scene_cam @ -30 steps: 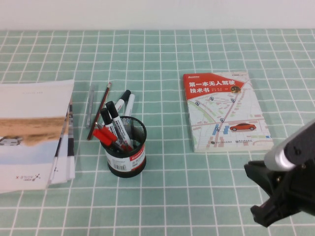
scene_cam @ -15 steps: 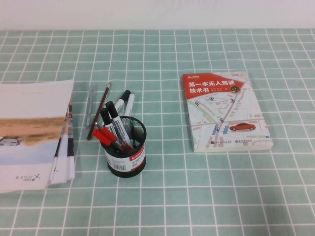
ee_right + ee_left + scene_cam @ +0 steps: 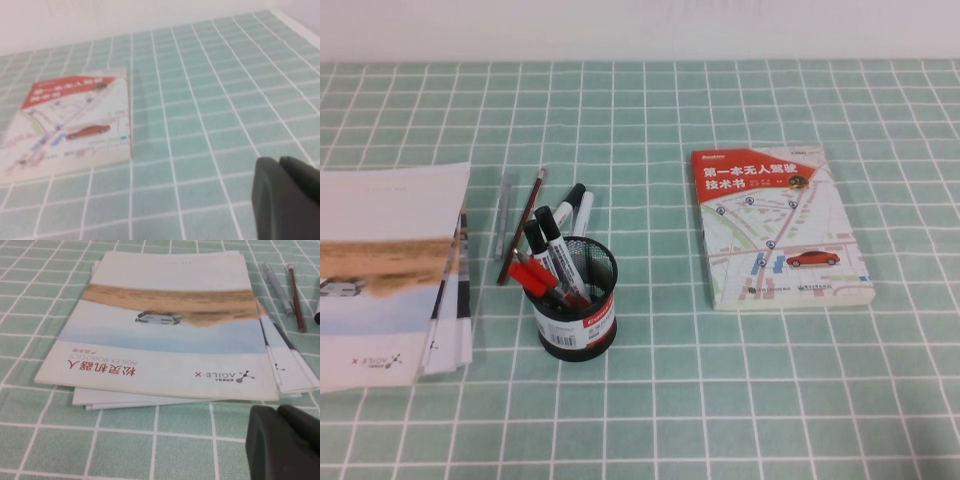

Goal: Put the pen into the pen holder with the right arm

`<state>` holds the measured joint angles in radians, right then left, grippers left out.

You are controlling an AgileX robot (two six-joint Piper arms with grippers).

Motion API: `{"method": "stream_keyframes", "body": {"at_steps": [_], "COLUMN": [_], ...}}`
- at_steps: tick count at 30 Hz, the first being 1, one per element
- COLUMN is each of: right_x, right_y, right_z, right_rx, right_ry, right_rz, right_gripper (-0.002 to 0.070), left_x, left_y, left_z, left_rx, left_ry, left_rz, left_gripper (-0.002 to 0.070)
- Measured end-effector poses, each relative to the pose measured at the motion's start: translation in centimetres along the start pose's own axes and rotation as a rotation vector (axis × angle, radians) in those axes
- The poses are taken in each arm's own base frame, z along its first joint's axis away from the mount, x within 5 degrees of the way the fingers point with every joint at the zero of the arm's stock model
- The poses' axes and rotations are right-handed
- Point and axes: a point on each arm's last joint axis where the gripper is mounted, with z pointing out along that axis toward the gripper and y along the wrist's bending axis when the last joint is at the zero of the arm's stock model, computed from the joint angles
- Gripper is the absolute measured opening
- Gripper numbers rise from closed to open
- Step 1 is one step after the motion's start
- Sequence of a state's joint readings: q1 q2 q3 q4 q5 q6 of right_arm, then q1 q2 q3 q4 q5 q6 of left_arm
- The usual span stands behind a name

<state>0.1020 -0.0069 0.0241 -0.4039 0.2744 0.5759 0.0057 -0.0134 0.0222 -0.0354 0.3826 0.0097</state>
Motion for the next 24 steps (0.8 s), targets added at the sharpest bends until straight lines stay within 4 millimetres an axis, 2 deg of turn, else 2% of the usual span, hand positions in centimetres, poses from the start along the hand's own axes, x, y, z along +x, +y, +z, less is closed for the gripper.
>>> {"method": "stream_keyframes", "body": {"at_steps": [9,19,24], "right_x": [0.3,1.2,1.2], "right_y": [-0.1,0.7,0.8], "right_z": [0.0,-0.1,-0.1], "right_rx": [0.009,-0.087,-0.097], "right_ry": [0.03,0.114,0.117], "right_rz": [0.025,-0.187,-0.2], "right_gripper": [-0.0019,-0.0019,-0.0019], "left_x": [0.0,0.0,0.0], "left_y": [0.0,0.0,0.0], "left_z": [0.0,0.0,0.0], "left_rx": [0.0,0.0,0.0], "left_ry": [0.0,0.0,0.0], "left_rz": [0.0,0.0,0.0], "left_gripper": [-0.0004,-0.0004,-0.0004]}}
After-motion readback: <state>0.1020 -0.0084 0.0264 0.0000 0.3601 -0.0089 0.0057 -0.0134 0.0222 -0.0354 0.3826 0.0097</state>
